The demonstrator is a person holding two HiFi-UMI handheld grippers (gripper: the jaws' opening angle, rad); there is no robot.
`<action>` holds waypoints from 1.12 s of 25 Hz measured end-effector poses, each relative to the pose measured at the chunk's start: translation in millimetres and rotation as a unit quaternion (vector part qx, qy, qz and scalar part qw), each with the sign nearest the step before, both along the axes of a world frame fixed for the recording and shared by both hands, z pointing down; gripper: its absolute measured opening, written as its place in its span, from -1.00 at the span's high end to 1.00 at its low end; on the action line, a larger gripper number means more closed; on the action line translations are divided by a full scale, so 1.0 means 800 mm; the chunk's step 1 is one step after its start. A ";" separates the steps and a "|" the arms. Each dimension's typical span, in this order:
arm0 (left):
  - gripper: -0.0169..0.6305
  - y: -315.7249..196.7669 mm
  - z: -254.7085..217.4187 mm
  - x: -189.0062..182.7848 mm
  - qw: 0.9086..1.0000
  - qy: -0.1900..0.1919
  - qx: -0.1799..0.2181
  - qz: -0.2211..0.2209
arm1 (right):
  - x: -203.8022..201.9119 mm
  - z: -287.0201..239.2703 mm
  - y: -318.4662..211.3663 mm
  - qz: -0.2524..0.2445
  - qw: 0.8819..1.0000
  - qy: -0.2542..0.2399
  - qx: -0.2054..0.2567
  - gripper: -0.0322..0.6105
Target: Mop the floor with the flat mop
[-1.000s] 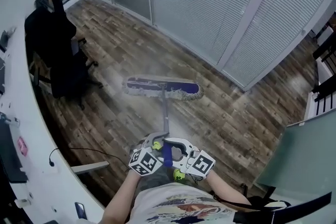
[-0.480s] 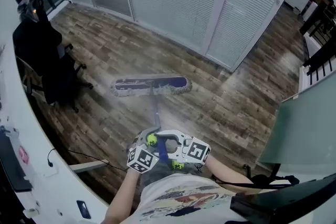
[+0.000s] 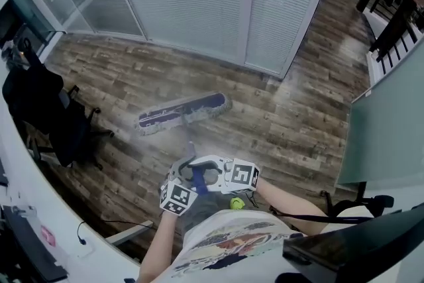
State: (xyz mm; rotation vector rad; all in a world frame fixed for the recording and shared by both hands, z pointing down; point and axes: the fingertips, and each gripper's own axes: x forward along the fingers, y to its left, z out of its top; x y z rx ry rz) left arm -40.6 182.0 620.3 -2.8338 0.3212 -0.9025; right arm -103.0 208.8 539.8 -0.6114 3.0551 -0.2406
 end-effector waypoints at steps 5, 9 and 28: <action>0.49 -0.085 -0.023 -0.005 1.000 0.014 -0.007 -0.012 | -0.005 -0.026 -0.085 0.009 0.999 -0.031 0.008 0.12; 0.49 -0.144 -0.012 -0.022 1.000 0.002 -0.001 0.004 | -0.023 -0.014 -0.145 0.010 1.000 -0.015 -0.001 0.12; 0.50 -0.503 -0.002 -0.009 1.000 -0.004 0.002 -0.016 | -0.008 -0.005 -0.500 -0.012 0.999 -0.035 0.017 0.11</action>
